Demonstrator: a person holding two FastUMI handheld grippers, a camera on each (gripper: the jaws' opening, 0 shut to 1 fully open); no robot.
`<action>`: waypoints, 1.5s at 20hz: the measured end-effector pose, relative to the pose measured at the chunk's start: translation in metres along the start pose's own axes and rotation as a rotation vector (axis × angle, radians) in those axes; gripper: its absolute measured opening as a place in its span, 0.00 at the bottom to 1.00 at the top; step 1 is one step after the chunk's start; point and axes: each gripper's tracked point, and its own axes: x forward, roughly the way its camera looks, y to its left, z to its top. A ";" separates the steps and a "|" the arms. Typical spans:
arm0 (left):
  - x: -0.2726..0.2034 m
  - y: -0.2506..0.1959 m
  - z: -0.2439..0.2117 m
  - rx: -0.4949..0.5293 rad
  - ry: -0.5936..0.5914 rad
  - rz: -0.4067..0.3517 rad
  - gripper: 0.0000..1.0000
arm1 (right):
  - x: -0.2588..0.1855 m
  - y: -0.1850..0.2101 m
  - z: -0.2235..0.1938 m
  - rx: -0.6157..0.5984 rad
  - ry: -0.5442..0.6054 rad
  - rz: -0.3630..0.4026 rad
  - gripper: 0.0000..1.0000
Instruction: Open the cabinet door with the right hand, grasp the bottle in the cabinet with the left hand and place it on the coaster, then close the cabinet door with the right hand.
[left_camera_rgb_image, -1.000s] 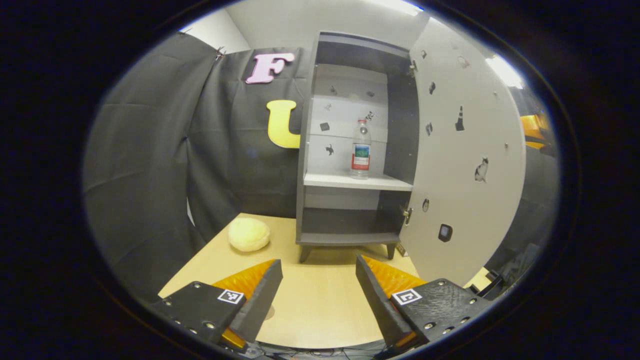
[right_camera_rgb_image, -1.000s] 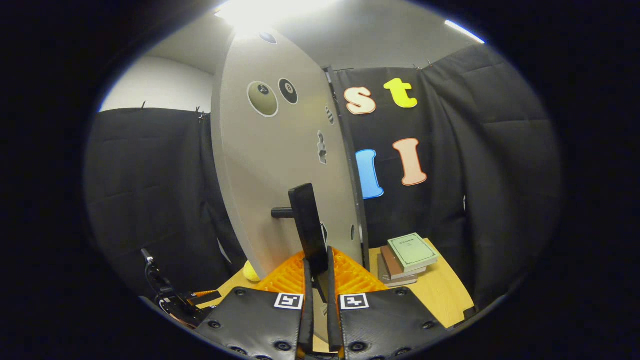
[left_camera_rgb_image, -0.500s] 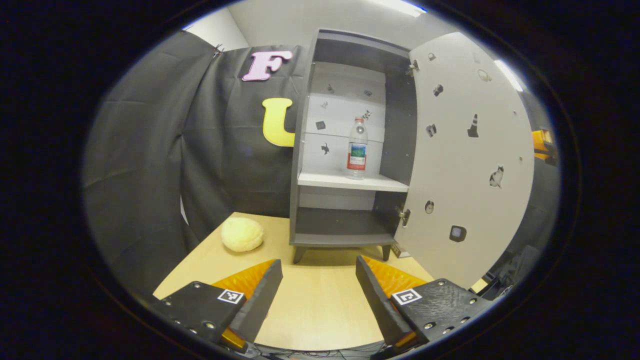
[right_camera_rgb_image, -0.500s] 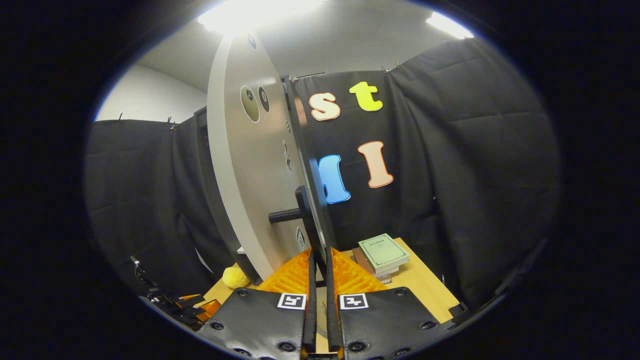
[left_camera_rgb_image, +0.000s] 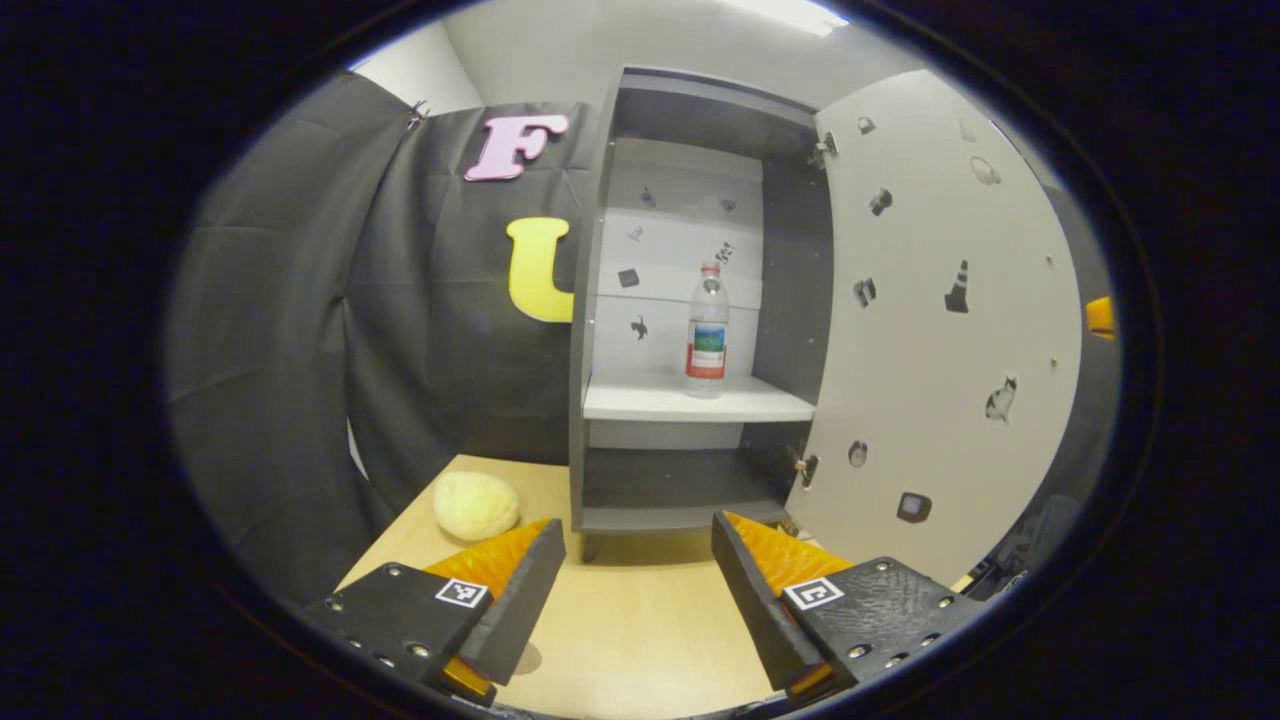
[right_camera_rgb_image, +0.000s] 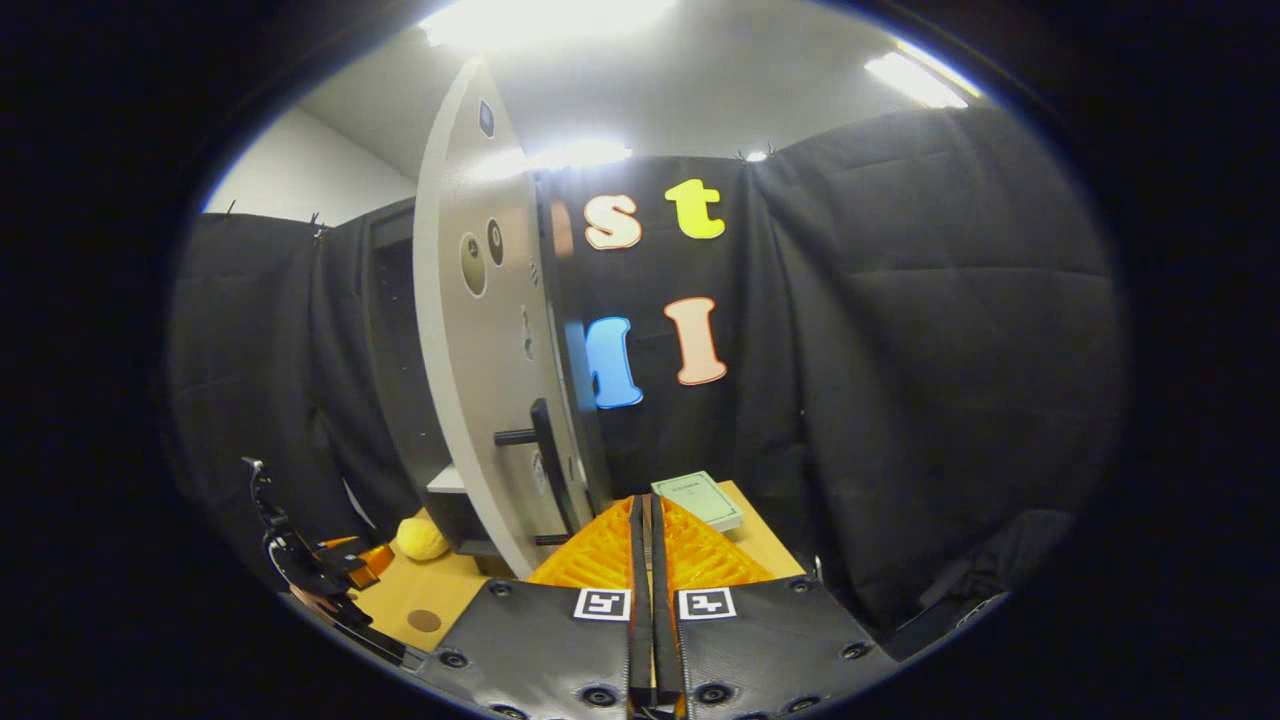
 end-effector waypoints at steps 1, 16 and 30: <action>0.011 -0.001 0.011 0.001 -0.017 -0.007 0.92 | 0.002 -0.006 0.003 0.010 -0.006 -0.026 0.04; 0.196 -0.039 0.147 0.046 -0.123 -0.081 0.89 | 0.072 -0.051 0.028 0.070 -0.080 -0.152 0.36; 0.327 -0.097 0.142 0.129 -0.104 -0.155 0.91 | 0.092 -0.073 -0.001 0.098 0.035 -0.198 0.87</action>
